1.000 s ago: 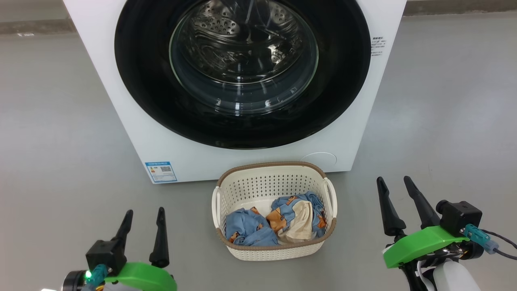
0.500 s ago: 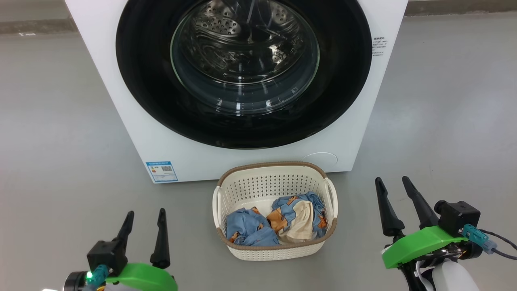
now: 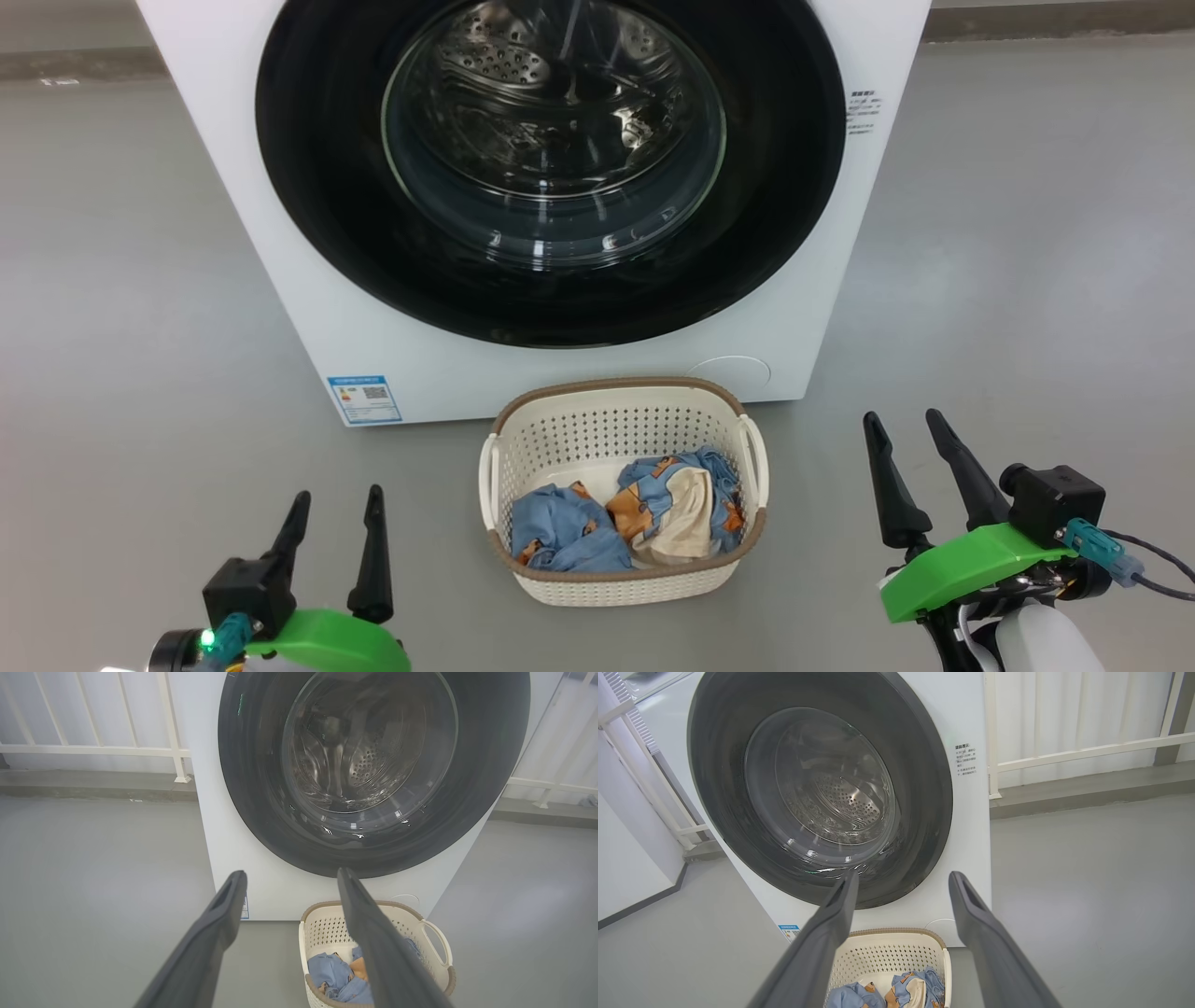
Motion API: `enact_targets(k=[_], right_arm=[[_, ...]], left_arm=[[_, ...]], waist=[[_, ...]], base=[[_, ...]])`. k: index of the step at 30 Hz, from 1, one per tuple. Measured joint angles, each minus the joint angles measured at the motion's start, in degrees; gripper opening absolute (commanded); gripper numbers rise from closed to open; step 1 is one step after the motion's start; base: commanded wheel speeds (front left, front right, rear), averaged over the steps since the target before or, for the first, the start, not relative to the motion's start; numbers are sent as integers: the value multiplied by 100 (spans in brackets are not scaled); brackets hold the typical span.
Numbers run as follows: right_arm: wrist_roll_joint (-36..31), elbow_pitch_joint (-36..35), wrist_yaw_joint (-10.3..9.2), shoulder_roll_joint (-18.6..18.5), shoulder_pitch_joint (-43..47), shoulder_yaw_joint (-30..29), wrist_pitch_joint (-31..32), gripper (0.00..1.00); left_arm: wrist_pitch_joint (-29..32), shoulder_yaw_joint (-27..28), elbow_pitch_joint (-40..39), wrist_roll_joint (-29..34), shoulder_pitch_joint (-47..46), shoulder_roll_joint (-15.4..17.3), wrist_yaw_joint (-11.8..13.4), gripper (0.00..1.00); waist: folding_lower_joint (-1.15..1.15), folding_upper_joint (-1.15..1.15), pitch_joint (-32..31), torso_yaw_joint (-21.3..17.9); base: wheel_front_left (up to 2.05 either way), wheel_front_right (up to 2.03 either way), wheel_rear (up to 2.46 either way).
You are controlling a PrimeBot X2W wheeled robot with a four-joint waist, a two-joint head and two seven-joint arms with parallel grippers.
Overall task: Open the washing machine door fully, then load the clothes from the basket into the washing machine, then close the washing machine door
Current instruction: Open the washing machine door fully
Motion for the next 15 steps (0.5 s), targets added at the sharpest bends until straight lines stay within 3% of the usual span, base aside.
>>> enact_targets(k=[15], right_arm=[[0, 63, 0, -3, 0, 52, 0, 100]], left_arm=[[0, -30, 3, 2, 0, 0, -41, 100]], waist=[[0, 0, -13, -6]], base=[[141, 85, -226]])
